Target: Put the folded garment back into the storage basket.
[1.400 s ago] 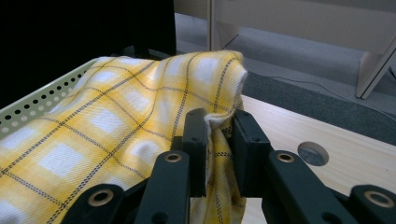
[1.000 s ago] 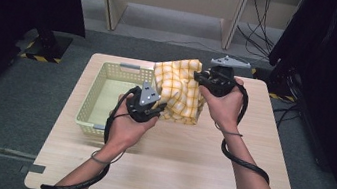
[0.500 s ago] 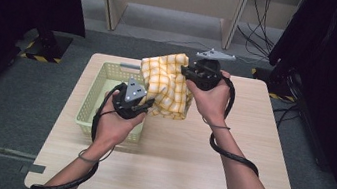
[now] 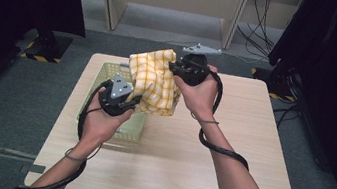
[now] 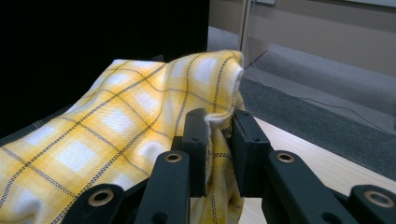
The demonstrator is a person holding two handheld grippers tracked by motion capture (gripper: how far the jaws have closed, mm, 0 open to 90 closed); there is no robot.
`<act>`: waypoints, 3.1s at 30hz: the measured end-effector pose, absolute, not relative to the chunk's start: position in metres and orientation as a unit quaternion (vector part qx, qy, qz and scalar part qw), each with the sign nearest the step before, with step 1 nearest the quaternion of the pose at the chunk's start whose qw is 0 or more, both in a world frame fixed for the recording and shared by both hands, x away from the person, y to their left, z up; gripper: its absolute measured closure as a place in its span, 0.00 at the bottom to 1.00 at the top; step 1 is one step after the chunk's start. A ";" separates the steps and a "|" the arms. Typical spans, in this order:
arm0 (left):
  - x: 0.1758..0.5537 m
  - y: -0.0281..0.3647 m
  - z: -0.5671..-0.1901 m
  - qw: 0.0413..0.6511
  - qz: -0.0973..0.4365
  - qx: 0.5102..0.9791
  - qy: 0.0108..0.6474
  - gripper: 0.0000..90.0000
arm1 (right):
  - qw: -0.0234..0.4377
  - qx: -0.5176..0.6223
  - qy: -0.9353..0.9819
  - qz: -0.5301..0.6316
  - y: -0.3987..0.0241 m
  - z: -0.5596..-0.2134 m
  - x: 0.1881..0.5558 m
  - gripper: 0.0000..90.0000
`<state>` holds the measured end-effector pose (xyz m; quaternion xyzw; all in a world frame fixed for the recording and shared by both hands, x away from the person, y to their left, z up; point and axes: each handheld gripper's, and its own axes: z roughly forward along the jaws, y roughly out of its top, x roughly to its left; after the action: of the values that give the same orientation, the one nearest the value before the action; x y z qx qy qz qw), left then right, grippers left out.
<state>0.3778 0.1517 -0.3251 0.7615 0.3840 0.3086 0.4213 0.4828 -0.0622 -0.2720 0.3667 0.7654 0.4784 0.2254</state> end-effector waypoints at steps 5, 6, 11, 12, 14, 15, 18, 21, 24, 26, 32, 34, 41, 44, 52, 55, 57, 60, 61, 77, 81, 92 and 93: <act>0.378 0.159 -0.326 0.420 0.310 0.759 0.389 0.84 | 0.224 0.363 0.768 0.478 -0.053 -0.272 0.484 0.86; 0.378 0.160 -0.326 0.421 0.311 0.758 0.390 0.84 | 0.224 0.362 0.769 0.477 -0.052 -0.272 0.485 0.86; 0.378 0.167 -0.327 0.418 0.313 0.756 0.395 0.84 | 0.221 0.360 0.771 0.476 -0.044 -0.272 0.486 0.86; 0.378 0.168 -0.327 0.418 0.312 0.755 0.396 0.84 | 0.221 0.359 0.771 0.477 -0.042 -0.272 0.486 0.86; 0.378 0.171 -0.328 0.417 0.313 0.755 0.398 0.84 | 0.220 0.358 0.772 0.476 -0.039 -0.272 0.486 0.86; 0.378 0.172 -0.328 0.417 0.314 0.754 0.399 0.84 | 0.219 0.358 0.772 0.477 -0.037 -0.272 0.487 0.86; 0.378 0.173 -0.329 0.416 0.314 0.753 0.401 0.84 | 0.218 0.357 0.774 0.476 -0.034 -0.273 0.487 0.86; 0.378 0.177 -0.330 0.414 0.315 0.753 0.403 0.84 | 0.217 0.355 0.775 0.476 -0.031 -0.272 0.487 0.86; 0.378 0.184 -0.331 0.413 0.316 0.750 0.409 0.84 | 0.216 0.353 0.776 0.476 -0.026 -0.272 0.487 0.86; 0.378 0.184 -0.331 0.413 0.316 0.750 0.409 0.84 | 0.214 0.351 0.778 0.475 -0.021 -0.272 0.488 0.86; 0.378 0.196 -0.337 0.408 0.314 0.747 0.420 0.84 | 0.211 0.348 0.782 0.472 -0.013 -0.275 0.489 0.86; 0.378 0.196 -0.337 0.408 0.314 0.747 0.420 0.84 | 0.208 0.347 0.783 0.472 -0.010 -0.276 0.490 0.86; 0.379 0.203 -0.341 0.403 0.313 0.746 0.428 0.84 | 0.202 0.348 0.785 0.472 -0.002 -0.281 0.492 0.86; 0.381 0.210 -0.346 0.399 0.310 0.745 0.436 0.84 | 0.199 0.348 0.786 0.470 0.002 -0.284 0.493 0.86; 0.383 0.220 -0.352 0.392 0.307 0.744 0.446 0.84 | 0.189 0.350 0.790 0.466 0.015 -0.292 0.497 0.86; 0.383 0.223 -0.354 0.390 0.306 0.743 0.449 0.84 | 0.187 0.350 0.792 0.465 0.018 -0.294 0.497 0.86; 0.383 0.225 -0.355 0.388 0.306 0.743 0.451 0.84 | 0.186 0.349 0.793 0.464 0.021 -0.295 0.498 0.86; 0.384 0.229 -0.356 0.384 0.305 0.743 0.454 0.84 | 0.184 0.350 0.793 0.462 0.025 -0.297 0.498 0.86; 0.384 0.230 -0.357 0.383 0.304 0.743 0.456 0.84 | 0.184 0.349 0.794 0.462 0.027 -0.298 0.499 0.86; 0.393 0.244 -0.369 0.361 0.287 0.750 0.474 0.84 | 0.172 0.353 0.803 0.447 0.045 -0.313 0.505 0.86; 0.396 0.247 -0.372 0.355 0.283 0.754 0.475 0.84 | 0.170 0.355 0.805 0.444 0.048 -0.317 0.506 0.86; 0.403 0.253 -0.382 0.335 0.266 0.763 0.484 0.84 | 0.161 0.363 0.811 0.429 0.057 -0.334 0.512 0.86; 0.404 0.253 -0.383 0.334 0.263 0.764 0.485 0.84 | 0.160 0.364 0.812 0.427 0.058 -0.335 0.512 0.86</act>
<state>0.4036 0.2533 -0.3829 0.7640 0.4853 0.2633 0.3339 0.5123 0.0575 -0.3352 0.3644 0.8120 0.4271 0.1596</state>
